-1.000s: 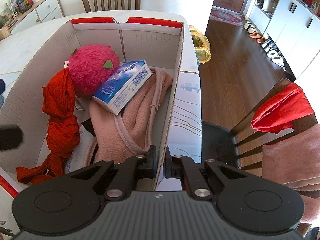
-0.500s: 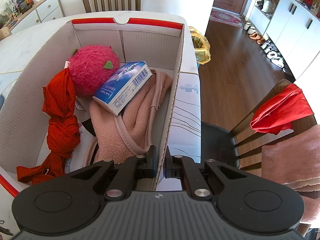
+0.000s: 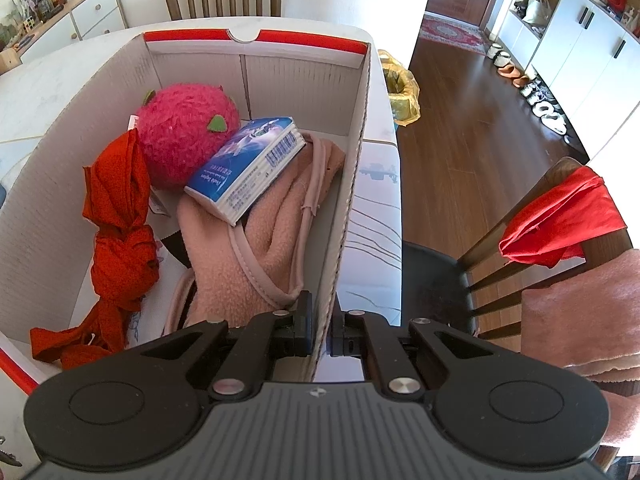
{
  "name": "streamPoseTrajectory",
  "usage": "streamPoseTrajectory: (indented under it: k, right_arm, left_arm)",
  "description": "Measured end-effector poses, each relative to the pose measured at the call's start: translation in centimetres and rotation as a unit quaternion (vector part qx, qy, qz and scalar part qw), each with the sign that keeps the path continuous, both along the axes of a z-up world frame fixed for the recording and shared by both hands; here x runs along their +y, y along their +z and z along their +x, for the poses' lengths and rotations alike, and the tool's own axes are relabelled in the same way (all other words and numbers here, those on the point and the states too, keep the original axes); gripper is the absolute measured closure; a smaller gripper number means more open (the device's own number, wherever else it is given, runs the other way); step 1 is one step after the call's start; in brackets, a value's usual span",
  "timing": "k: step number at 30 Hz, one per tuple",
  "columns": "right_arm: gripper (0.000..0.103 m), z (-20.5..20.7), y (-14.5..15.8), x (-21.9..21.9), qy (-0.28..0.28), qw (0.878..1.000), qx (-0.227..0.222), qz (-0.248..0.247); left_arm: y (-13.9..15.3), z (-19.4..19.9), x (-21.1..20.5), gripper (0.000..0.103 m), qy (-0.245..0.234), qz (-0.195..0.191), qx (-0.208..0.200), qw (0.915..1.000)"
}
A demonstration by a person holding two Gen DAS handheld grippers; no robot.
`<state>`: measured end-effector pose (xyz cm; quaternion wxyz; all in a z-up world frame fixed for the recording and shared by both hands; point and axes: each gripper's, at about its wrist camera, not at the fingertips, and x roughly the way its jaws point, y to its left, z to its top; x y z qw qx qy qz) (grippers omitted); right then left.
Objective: Organize objects
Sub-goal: 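Move the left gripper to the white plush toy and grasp it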
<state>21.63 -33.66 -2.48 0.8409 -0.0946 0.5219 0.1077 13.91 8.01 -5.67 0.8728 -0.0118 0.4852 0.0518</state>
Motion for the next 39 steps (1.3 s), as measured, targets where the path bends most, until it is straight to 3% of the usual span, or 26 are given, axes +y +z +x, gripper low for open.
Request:
streamPoseTrajectory:
  k: [9, 19, 23, 27, 35, 39]
  right_arm:
    - [0.097, -0.1, -0.2, 0.0, 0.0, 1.0, 0.004, -0.003]
    - [0.097, -0.3, -0.3, 0.1, 0.001, 1.0, 0.005, -0.004]
    - [0.097, -0.3, -0.3, 0.1, 0.001, 1.0, 0.006, -0.004]
    - [0.097, -0.3, -0.3, 0.1, 0.001, 1.0, 0.006, -0.004]
    - [0.097, -0.3, -0.3, 0.1, 0.001, 1.0, 0.007, -0.003]
    - [0.097, -0.3, -0.3, 0.1, 0.001, 1.0, 0.007, -0.003]
  left_arm:
    - [-3.8, -1.1, -0.1, 0.002, -0.03, 0.027, 0.017, 0.999]
    - [-7.2, -2.3, 0.3, 0.006, -0.039, 0.009, 0.025, 0.9989]
    - [-7.5, -2.6, 0.0, 0.019, -0.046, 0.015, 0.024, 0.9986]
    - [-7.7, -2.6, 0.0, 0.025, -0.046, 0.012, 0.021, 0.9987]
    - [-7.5, -2.7, -0.2, 0.063, -0.046, 0.013, 0.014, 0.9988]
    - [-7.1, -3.0, -0.1, 0.071, -0.046, 0.013, 0.002, 0.9988]
